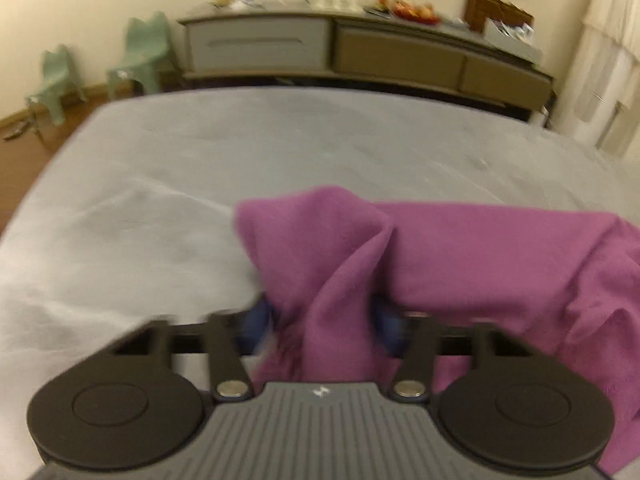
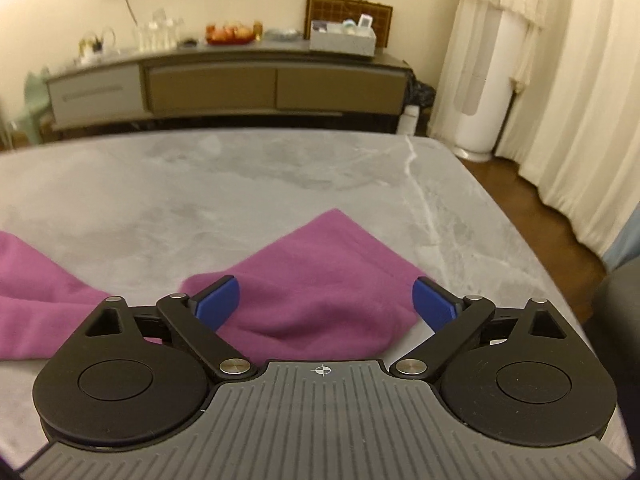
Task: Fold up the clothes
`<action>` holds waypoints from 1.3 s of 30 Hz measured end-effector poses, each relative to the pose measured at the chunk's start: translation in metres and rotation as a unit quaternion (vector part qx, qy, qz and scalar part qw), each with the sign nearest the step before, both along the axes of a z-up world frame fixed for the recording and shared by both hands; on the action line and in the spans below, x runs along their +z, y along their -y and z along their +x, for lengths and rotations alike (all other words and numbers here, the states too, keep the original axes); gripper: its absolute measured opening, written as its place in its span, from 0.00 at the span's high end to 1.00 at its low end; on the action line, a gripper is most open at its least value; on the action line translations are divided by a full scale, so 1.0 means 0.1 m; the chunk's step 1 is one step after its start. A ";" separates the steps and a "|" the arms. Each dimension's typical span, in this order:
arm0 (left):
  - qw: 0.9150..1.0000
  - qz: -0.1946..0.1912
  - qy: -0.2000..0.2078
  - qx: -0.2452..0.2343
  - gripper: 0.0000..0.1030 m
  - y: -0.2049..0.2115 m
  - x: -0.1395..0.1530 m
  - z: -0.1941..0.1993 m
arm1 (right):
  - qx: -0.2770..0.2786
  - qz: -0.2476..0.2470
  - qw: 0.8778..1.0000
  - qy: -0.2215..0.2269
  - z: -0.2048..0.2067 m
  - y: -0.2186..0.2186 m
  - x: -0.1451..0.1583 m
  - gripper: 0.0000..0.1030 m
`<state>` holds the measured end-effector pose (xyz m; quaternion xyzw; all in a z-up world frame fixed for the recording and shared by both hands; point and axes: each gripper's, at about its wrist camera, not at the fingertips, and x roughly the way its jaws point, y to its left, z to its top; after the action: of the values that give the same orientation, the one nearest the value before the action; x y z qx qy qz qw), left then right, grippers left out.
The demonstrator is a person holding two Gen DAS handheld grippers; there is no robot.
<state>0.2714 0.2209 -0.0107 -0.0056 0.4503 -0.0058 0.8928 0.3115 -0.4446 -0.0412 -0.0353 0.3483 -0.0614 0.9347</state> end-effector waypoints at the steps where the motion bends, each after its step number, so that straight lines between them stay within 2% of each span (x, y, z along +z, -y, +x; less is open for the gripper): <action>1: 1.000 0.013 0.002 -0.021 0.85 0.08 0.00 0.03 | 0.001 0.000 1.000 -0.013 0.06 0.02 -0.04 0.21; 2: 0.999 0.020 0.009 -0.033 0.87 0.14 0.03 0.05 | 0.002 0.000 1.000 -0.026 0.13 0.03 -0.08 0.31; 3: 0.999 0.023 0.017 -0.041 0.88 0.19 0.08 0.06 | 0.009 0.004 0.999 -0.034 0.17 0.05 -0.09 0.54; 4: 0.998 0.027 0.032 -0.044 0.88 0.22 0.15 0.05 | 0.017 0.008 0.999 -0.041 0.21 0.06 -0.11 0.72; 5: 0.997 0.026 0.054 -0.040 0.88 0.21 0.28 0.01 | 0.025 0.013 0.998 -0.048 0.25 0.08 -0.13 0.78; 6: 0.996 0.023 0.078 -0.033 0.89 0.19 0.43 -0.05 | 0.032 0.009 0.998 -0.052 0.28 0.08 -0.11 0.98; 8: 0.988 -0.003 0.154 -0.018 0.89 0.08 0.80 -0.22 | 0.039 -0.001 0.999 -0.026 0.30 0.09 0.03 0.98; 10: 0.973 -0.034 0.228 0.021 0.88 -0.11 1.10 -0.37 | 0.035 0.013 0.998 0.042 0.23 0.14 0.30 0.98; 12: 0.971 -0.054 0.222 0.076 0.87 -0.32 1.06 -0.34 | 0.029 0.031 0.992 0.117 0.14 0.16 0.55 0.98; 13: 0.969 -0.062 0.214 0.103 0.84 -0.42 1.01 -0.31 | 0.006 0.024 0.990 0.140 0.11 0.15 0.60 0.98; 14: 0.973 -0.059 0.186 0.122 0.83 -0.50 0.87 -0.24 | -0.004 0.019 0.990 0.136 0.13 0.14 0.57 0.98; 15: 0.978 -0.051 0.148 0.139 0.83 -0.56 0.70 -0.16 | -0.014 0.014 0.995 0.102 0.18 0.15 0.42 0.98; 17: 0.983 -0.034 0.080 0.161 0.79 -0.67 0.36 0.00 | -0.033 0.005 0.999 0.029 0.29 0.17 0.12 0.86; 18: 0.984 -0.021 0.061 0.166 0.78 -0.70 0.25 0.04 | -0.041 0.006 0.999 0.004 0.32 0.19 -0.01 0.76; 19: 0.984 -0.012 0.052 0.169 0.73 -0.71 0.20 0.04 | -0.045 0.007 0.999 -0.007 0.32 0.20 -0.07 0.65; 21: 0.984 -0.012 0.059 0.168 0.68 -0.74 0.24 -0.01 | -0.046 0.013 0.999 -0.012 0.28 0.19 -0.10 0.58; 22: 0.983 -0.013 0.070 0.170 0.65 -0.75 0.30 -0.04 | -0.041 0.017 0.999 -0.003 0.26 0.16 -0.05 0.50; 23: 0.982 -0.016 0.081 0.171 0.56 -0.76 0.36 -0.07 | -0.036 0.021 0.999 0.007 0.23 0.13 0.01 0.44; 24: 0.981 -0.018 0.090 0.171 0.49 -0.77 0.42 -0.07 | -0.021 0.029 0.999 0.010 0.19 0.07 0.06 0.32; 25: 0.980 -0.019 0.097 0.172 0.49 -0.77 0.46 -0.05 | -0.005 0.037 0.999 0.013 0.15 0.00 0.11 0.22; 28: 0.977 -0.018 0.111 0.179 0.49 -0.85 0.59 -0.09 | 0.063 0.051 0.997 0.006 -0.01 -0.24 0.19 0.18; 31: 0.978 -0.019 0.118 0.169 0.46 -0.91 0.69 -0.23 | 0.115 0.025 0.993 -0.006 -0.32 -0.42 0.23 0.15; 32: 0.980 -0.018 0.116 0.160 0.45 -0.93 0.71 -0.29 | 0.118 0.014 0.993 -0.007 -0.43 -0.45 0.25 0.15; 36: 0.991 -0.010 0.098 0.096 0.36 -0.87 0.74 -0.66 | 0.073 0.035 0.997 0.020 -0.85 -0.26 0.43 0.11; 39: 0.995 -0.015 0.081 0.050 0.35 -0.76 0.66 -1.02 | 0.046 0.047 0.998 0.023 -1.10 -0.14 0.45 0.08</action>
<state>0.1694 0.2969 0.0554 -0.0410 0.3760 0.0311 0.9252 0.2019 -0.4310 0.0040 -0.0062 0.3269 -0.0025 0.9450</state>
